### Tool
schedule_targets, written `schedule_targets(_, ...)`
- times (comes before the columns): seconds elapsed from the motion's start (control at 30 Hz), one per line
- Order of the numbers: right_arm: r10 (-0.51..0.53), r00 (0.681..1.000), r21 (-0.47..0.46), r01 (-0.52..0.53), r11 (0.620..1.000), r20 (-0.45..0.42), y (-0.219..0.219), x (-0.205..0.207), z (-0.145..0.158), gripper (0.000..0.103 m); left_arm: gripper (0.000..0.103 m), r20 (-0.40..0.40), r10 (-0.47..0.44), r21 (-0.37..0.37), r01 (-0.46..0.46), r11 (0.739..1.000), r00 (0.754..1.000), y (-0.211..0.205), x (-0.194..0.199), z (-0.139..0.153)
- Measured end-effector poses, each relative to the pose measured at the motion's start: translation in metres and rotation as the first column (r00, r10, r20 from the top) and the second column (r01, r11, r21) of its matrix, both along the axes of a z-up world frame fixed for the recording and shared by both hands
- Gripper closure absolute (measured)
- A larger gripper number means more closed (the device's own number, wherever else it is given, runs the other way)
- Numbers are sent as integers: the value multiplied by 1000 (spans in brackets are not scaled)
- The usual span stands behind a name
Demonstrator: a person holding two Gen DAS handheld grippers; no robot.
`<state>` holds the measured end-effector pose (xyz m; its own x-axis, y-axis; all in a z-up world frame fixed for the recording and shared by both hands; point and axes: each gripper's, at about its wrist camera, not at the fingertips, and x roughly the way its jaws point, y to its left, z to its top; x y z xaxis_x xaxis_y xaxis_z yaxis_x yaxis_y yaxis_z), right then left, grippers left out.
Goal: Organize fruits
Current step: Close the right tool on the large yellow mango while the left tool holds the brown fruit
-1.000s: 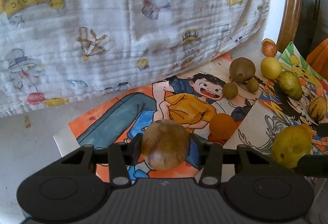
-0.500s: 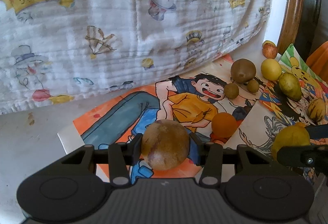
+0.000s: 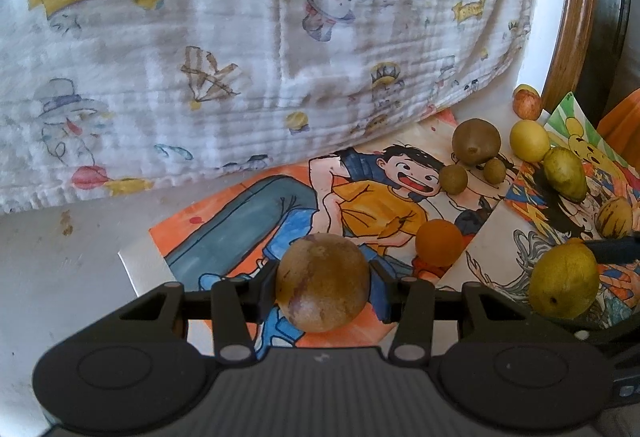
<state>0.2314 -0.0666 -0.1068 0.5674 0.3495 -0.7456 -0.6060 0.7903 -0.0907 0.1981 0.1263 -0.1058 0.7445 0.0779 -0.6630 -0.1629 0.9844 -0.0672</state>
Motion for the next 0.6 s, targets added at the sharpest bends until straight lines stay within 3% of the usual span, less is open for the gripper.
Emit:
schedule_targets(0.13,69,996,-107,-63,992,57,7,-6,-6,19,52,4,6,0,-6,1000,1000,1,-3,2)
schedule_targets(0.2,95,991,-153,-80,985,95,9,-10,-9,25,52,3,8,-1,-8,1000,1000,2,-4,2)
schedule_targets(0.23,93,990,-159,-75,984,105,8,-10,-9,34,52,4,9,-1,-9,1000,1000,2,-5,3)
schedule_targets(0.27,102,989,-165,-83,983,111,6,-9,-8,34,52,4,8,0,-8,1000,1000,2,-5,3)
schedule_targets(0.43,130,985,-172,-110,979,116,3,-12,-7,36,52,11,1,1,-1,1000,1000,-1,-8,6)
schedule_targets(0.6,97,993,-79,-91,993,73,-8,-15,2,36,52,19,-14,8,13,1000,1000,-7,-13,10)
